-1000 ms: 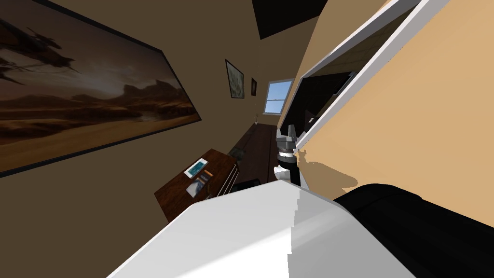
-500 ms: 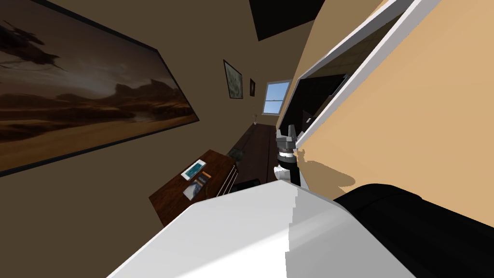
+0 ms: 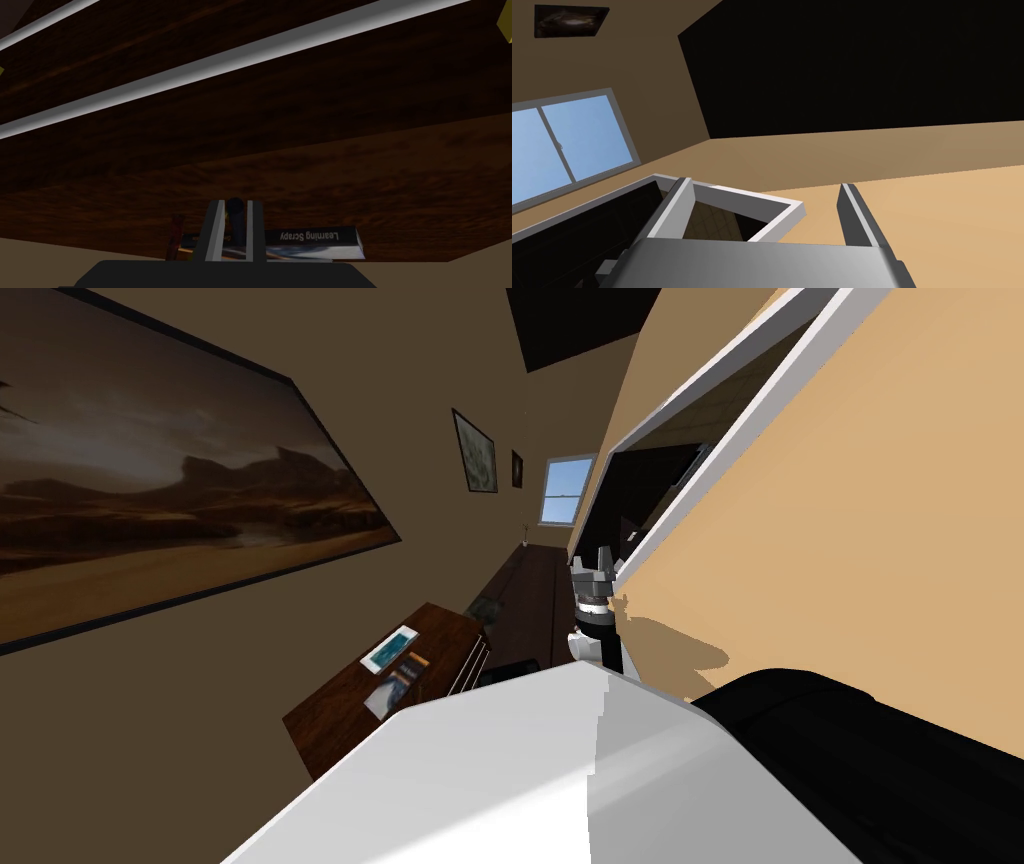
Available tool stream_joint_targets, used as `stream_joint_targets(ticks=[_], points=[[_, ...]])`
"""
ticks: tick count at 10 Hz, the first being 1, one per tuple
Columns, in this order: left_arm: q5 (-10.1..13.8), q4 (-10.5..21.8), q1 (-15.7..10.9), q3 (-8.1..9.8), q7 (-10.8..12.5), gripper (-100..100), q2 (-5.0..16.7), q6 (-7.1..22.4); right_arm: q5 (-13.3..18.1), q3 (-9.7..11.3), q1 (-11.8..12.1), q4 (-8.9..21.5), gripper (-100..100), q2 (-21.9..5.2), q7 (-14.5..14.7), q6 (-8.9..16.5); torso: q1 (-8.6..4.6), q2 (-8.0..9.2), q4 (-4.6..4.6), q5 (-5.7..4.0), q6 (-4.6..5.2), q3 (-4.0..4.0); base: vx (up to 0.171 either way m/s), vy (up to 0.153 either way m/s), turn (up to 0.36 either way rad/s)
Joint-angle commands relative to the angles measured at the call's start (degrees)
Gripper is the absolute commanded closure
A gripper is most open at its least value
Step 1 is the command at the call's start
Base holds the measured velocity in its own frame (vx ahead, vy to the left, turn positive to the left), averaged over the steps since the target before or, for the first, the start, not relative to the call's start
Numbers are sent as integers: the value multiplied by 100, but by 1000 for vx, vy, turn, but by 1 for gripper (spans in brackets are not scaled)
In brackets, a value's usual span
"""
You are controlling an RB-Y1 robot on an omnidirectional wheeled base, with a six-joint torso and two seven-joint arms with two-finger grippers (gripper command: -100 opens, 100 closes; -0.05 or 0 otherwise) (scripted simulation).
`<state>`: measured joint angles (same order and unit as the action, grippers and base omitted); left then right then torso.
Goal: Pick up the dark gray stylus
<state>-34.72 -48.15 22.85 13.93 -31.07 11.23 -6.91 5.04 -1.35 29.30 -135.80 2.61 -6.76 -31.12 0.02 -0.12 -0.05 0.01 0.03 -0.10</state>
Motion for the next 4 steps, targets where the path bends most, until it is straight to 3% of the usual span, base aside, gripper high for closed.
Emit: stream_joint_targets(ticks=[1,2,3,4], points=[[66,-101,202,-90,167,100,135,-66,0,0,0,0,0,0,0,0,0,0,0,0,0,0,42,-41,-64],[95,-177,332,-127,241,100,188,-102,0,0,0,0,0,0,0,0,1,0,0,0,0,0,46,-39,-70],[69,-184,294,-106,167,100,130,-71,0,0,0,0,0,0,0,0,0,-1,1,-1,1,0,19,-15,-6],[75,-208,316,-122,200,0,139,-63,0,0,0,0,0,0,0,0,8,4,2,3,2,3,0,0,0]])
